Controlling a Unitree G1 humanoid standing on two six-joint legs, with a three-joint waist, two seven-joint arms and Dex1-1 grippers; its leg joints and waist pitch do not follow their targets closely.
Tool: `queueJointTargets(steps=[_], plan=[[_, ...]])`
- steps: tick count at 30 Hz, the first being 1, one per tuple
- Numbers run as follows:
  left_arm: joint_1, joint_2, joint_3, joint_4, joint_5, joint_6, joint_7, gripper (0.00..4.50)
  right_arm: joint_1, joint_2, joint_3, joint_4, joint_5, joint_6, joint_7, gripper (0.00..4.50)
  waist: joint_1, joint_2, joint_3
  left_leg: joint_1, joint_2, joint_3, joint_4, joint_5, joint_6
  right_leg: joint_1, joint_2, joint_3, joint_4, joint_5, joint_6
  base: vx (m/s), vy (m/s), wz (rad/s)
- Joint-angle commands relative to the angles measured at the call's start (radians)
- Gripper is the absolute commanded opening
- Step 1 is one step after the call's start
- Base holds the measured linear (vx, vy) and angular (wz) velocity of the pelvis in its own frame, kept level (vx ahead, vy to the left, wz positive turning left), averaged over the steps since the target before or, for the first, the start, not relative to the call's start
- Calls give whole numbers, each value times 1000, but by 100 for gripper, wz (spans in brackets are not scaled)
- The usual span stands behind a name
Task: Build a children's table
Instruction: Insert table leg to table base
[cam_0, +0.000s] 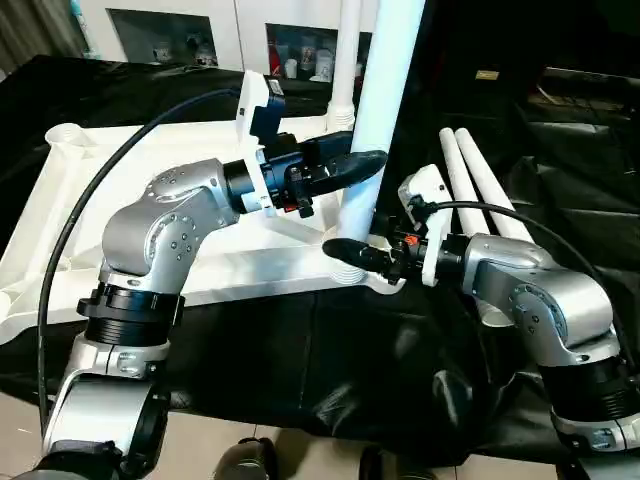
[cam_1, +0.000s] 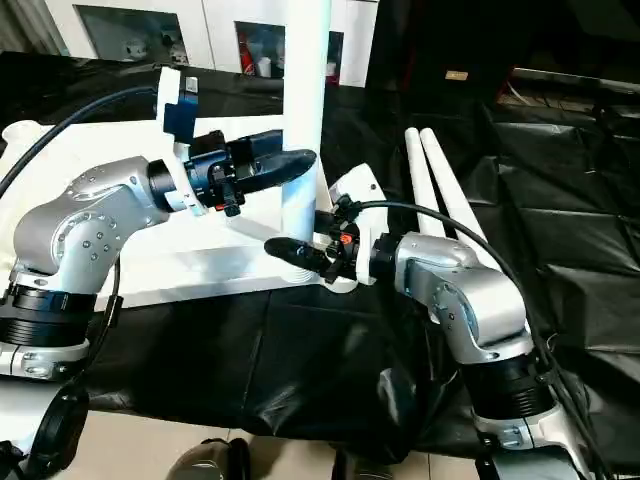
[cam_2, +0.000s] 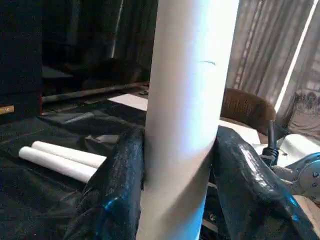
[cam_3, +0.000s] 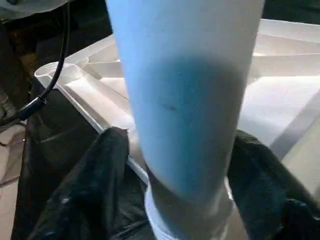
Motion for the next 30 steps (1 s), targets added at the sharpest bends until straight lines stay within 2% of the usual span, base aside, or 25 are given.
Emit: queueJointTargets(steps=[1, 9, 17, 20, 21, 25, 30], plan=[[-29, 1, -4, -1, 10, -16, 0, 182, -14, 1, -13, -3, 17, 4, -1, 260, 5, -4, -108, 30, 71, -35, -65, -145, 18, 58, -68, 52, -61, -205, -231, 0, 0, 0], [-29, 0, -2, 3, 10, -20, 1, 180, -9, 12, -17, 10, 14, -15, 0, 197, 6, -3, -113, 29, 71, -35, -63, -128, 23, 60, -68, 52, -57, -180, -238, 0, 0, 0], [-34, 1, 4, 9, 8, -23, 2, 179, -9, 7, -14, 18, 2, -41, 0, 189, 7, 0, -113, 31, 72, -36, -64, -138, 15, 59, -67, 51, -57, -183, -238, 0, 0, 0], [-36, 0, 7, 12, 7, -25, 4, 179, -11, 17, -20, 29, -11, -57, -21, 189, 7, -2, -113, 29, 70, -35, -63, -138, 16, 60, -69, 51, -57, -184, -238, 0, 0, 0], [-37, 1, 8, 12, 7, -25, 4, 179, -13, 23, -26, 34, -12, -57, -30, 244, 7, -1, -114, 30, 71, -36, -63, -137, 15, 60, -69, 51, -57, -183, -238, 0, 0, 0], [-35, 3, 8, 11, 5, -24, 1, 179, -20, 32, -35, 42, -11, -46, -52, 263, 7, -1, -114, 30, 70, -35, -62, -129, 18, 60, -67, 51, -56, -172, -245, 0, 0, 0], [-37, 5, 7, 14, 4, -26, -2, 179, -22, 32, -36, 48, -13, -52, -56, 263, 7, 0, -114, 30, 70, -35, -62, -133, 19, 61, -67, 51, -56, -168, -244, 0, 0, 0]])
